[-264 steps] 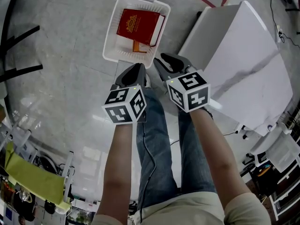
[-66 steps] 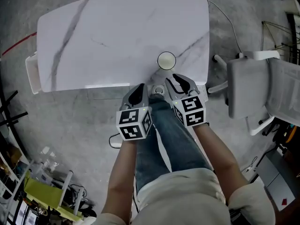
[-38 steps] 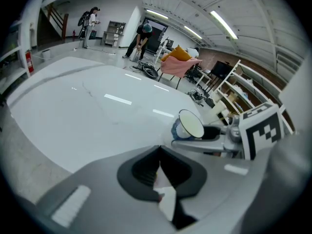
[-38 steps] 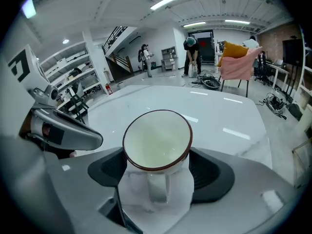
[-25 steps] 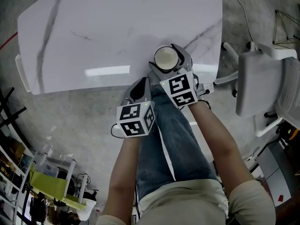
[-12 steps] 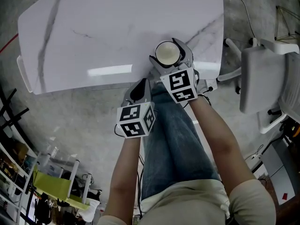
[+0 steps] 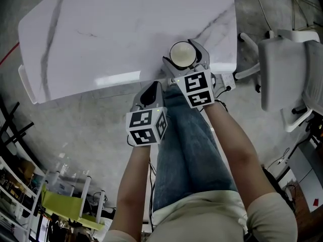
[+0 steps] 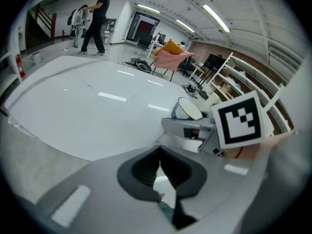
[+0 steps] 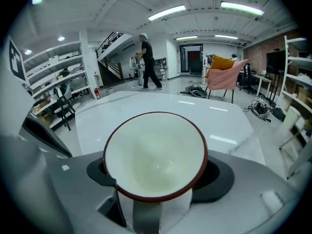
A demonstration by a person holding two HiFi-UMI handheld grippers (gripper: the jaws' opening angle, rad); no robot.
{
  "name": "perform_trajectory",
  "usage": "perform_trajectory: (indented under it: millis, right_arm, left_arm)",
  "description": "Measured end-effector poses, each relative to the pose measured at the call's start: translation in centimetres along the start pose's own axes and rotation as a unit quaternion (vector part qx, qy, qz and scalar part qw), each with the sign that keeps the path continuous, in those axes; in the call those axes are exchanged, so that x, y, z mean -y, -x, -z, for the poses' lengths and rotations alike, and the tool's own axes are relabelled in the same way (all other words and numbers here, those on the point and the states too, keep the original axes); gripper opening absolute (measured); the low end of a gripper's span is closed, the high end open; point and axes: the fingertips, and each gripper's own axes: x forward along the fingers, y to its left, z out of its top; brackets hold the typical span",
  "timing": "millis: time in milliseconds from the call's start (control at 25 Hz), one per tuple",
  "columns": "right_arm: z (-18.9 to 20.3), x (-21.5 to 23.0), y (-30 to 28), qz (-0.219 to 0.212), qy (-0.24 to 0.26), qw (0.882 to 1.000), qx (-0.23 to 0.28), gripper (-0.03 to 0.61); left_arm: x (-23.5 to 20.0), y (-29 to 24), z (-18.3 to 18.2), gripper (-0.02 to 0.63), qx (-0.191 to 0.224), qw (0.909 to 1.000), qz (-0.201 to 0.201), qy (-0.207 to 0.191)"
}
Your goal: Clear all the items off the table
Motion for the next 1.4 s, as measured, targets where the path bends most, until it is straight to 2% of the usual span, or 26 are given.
perform_trajectory:
  millis: [560,880,1200,1400]
  right_arm:
    - [-1.4,-3.0,8.2,0.055,-0.062,0.996,0.031,0.402]
    - [-1.7,-5.2,12.6,0.073,-0.076,0.994,0.039,0.402]
    - [-1.8,-6.0,15.5,0.089,-0.092,0.990,0.053,0.402]
    - [-1.0,-5.3,16.9,0.111,-0.106,0.987,0.057,0.402]
  left_arm:
    - [0.2,5.0,0.0,0.009,0.012,0.9991,0.023,-0.033]
    - [1.0,7.4,-0.4,0.009,0.019,0.9975,0.037,-0.057]
    - [2.6,7.8,-1.4,0.009,0.031,0.9958,0.054,-0.068]
    - [4.6,7.8,-1.3,0.009,0.025,0.9922,0.074,-0.097]
